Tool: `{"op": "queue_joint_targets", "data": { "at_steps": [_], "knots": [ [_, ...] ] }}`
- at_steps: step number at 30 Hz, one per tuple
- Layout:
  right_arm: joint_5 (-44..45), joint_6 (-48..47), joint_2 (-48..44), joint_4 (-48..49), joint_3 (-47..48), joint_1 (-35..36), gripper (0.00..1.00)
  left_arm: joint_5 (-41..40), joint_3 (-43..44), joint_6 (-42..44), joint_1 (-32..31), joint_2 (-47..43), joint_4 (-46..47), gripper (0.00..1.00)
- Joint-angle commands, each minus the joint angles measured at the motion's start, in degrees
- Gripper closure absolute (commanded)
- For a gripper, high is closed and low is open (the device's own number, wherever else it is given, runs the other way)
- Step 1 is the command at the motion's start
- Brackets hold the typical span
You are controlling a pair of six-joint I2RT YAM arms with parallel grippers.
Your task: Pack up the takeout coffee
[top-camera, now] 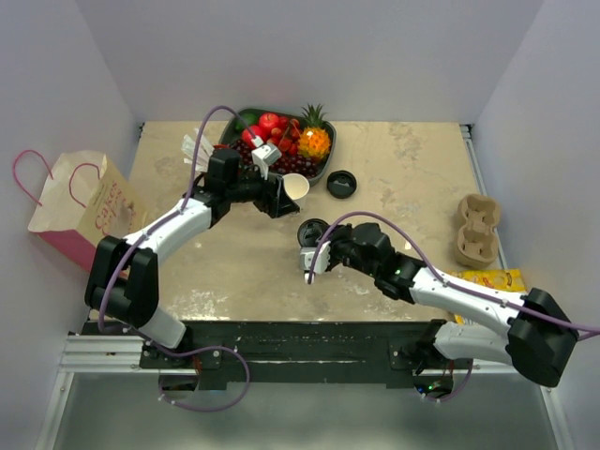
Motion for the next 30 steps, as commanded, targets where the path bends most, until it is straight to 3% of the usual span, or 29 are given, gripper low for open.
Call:
{"op": "queue_joint_targets", "data": {
  "at_steps": [1, 6, 11, 12, 15, 22, 30],
  "knots": [
    [-0.9, 7.3, -3.2, -5.2, 7.2, 0.3, 0.81, 0.8, 3.1, 2.1, -0.4, -2.1, -0.5, 0.2],
    [2.1, 19.5, -4.2, -9.2, 12.4, -1.1, 0.78, -1.6, 3.4, 3.6, -0.5, -4.8, -6.0, 0.23],
    [10.1, 38.1, 0.1, -15.4, 23.3, -6.3, 0.77, -6.8, 1.7, -3.0, -1.3, -6.0, -6.1, 0.46],
    [10.0, 45.1, 3.0, -17.8, 25.5, -9.2, 0.77, -7.1, 1.6, -3.3, -1.8, -6.2, -5.8, 0.48],
    [8.3, 54.3, 6.6, -25.8, 30.8, -13.5, 0.77, -9.3, 2.3, -1.6, -4.8, -5.2, -6.6, 0.52],
    [7.3, 57.2, 5.3, -25.3, 28.0, -14.9, 0.77, -12.2, 4.7, -0.8, -7.7, -1.8, -8.6, 0.6],
    [7.8, 57.2, 4.0, -23.0, 25.6, -16.0, 0.75, -11.1, 4.3, -1.1, -8.5, 0.5, -8.3, 0.61]
  ]
}}
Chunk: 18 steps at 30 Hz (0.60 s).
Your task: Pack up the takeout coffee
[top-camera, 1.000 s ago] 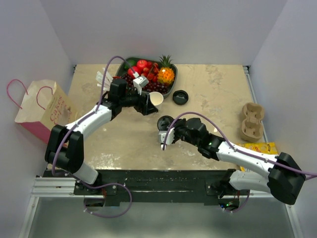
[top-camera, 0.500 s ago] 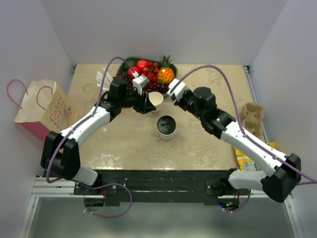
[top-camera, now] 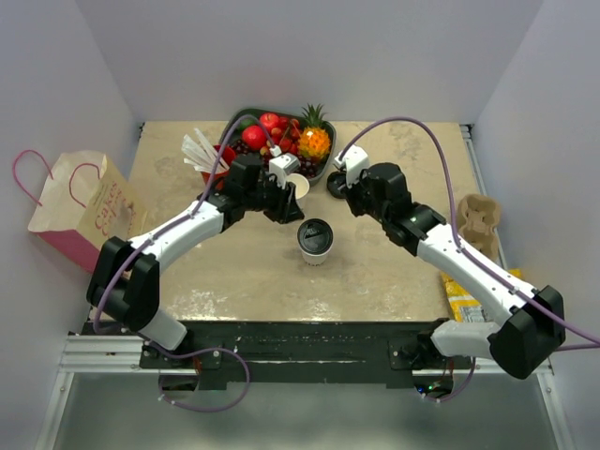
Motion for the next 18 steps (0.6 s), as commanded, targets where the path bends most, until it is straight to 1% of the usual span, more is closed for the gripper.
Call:
{"op": "queue_joint_targets", "data": {
  "at_steps": [1, 11, 14, 17, 18],
  "knots": [
    [0.4, 2.1, -2.4, 2.2, -1.3, -0.7, 0.74, 0.8, 1.8, -0.5, -0.6, 1.3, 1.2, 0.62],
    [0.4, 2.4, -2.6, 3.3, -2.3, -1.7, 0.73, 3.7, 2.4, -1.1, -0.8, 2.7, 2.1, 0.66],
    [0.4, 2.4, -2.4, 3.5, -2.5, -1.9, 0.73, 2.3, 2.6, -1.3, -0.8, 2.2, 2.0, 0.66],
    [0.4, 2.4, -2.5, 3.3, -2.4, -2.0, 0.72, 0.7, 2.4, -1.8, -0.8, 0.5, 2.3, 0.62],
    [0.4, 2.3, -2.4, 3.2, -2.4, -2.0, 0.72, 0.8, 2.2, -1.7, -0.8, 0.0, 2.5, 0.58]
  ]
}}
